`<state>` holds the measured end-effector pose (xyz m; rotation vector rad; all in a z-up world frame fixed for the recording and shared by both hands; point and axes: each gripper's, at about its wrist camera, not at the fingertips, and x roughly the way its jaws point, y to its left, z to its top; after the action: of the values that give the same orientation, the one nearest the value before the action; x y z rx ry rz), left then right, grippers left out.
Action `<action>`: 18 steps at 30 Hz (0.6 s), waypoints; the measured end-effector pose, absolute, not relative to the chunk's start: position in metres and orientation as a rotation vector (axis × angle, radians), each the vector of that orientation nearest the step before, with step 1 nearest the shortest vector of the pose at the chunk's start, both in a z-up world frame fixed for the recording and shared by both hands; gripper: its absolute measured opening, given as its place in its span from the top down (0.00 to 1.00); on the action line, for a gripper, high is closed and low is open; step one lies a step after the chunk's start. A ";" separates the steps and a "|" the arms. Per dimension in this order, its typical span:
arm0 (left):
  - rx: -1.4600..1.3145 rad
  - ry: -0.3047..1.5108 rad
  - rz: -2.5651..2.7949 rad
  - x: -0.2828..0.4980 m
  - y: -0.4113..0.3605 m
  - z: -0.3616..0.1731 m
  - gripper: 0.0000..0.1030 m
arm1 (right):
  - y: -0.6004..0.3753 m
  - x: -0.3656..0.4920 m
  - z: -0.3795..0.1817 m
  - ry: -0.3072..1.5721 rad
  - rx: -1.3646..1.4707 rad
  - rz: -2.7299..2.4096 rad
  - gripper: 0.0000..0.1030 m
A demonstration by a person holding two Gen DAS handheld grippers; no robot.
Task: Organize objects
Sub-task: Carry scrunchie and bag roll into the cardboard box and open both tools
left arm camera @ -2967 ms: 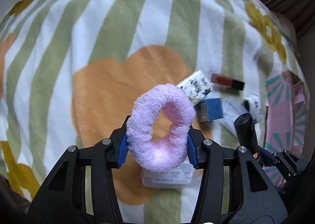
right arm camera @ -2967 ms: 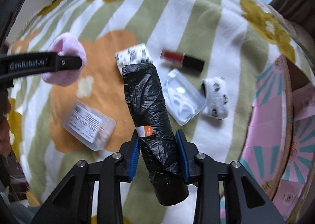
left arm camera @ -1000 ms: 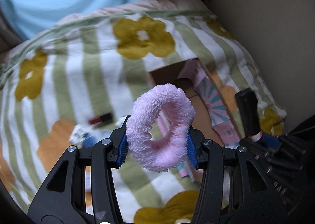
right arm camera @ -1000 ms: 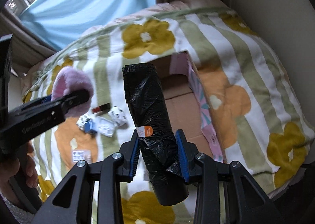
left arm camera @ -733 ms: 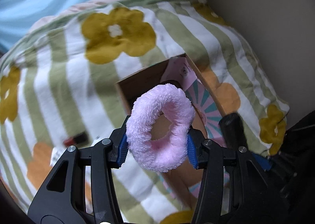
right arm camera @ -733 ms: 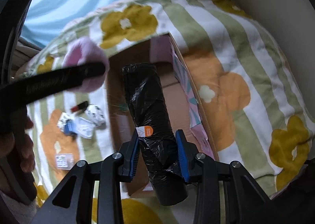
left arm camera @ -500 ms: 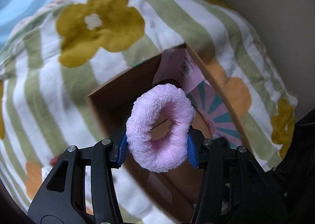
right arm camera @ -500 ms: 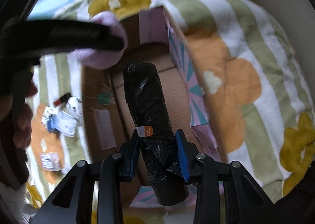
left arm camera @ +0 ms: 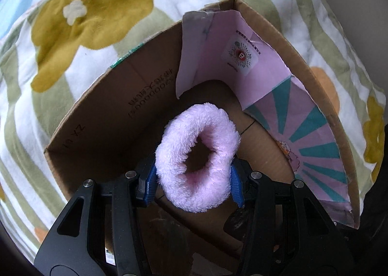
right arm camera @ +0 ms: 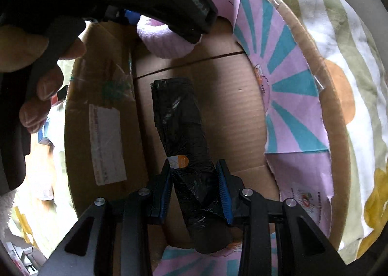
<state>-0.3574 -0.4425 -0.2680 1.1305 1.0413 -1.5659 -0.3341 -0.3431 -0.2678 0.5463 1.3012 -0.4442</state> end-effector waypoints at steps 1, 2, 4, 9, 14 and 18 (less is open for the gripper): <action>1.132 1.031 -1.574 -0.358 -0.442 -0.266 0.57 | -0.343 -0.334 -0.267 1.295 0.547 -0.445 0.69; 1.128 1.021 -1.589 -0.359 -0.441 -0.264 0.56 | -0.342 -0.334 -0.267 1.302 0.540 -0.441 0.68; 1.117 1.002 -1.625 -0.362 -0.439 -0.258 0.39 | -0.341 -0.335 -0.268 1.311 0.541 -0.435 0.56; 1.115 0.927 -1.678 -0.370 -0.432 -0.242 0.00 | -0.342 -0.347 -0.268 1.267 0.609 -0.445 0.04; 1.154 0.898 -1.667 -0.369 -0.429 -0.246 0.00 | -0.345 -0.357 -0.266 1.234 0.617 -0.450 0.03; 1.155 0.903 -1.651 -0.375 -0.424 -0.240 0.00 | -0.350 -0.366 -0.266 1.223 0.641 -0.452 0.01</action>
<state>-0.3745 -0.4243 -0.2404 1.1548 0.9027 -1.6509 -0.3659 -0.3496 -0.2660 0.6415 1.2231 -0.4523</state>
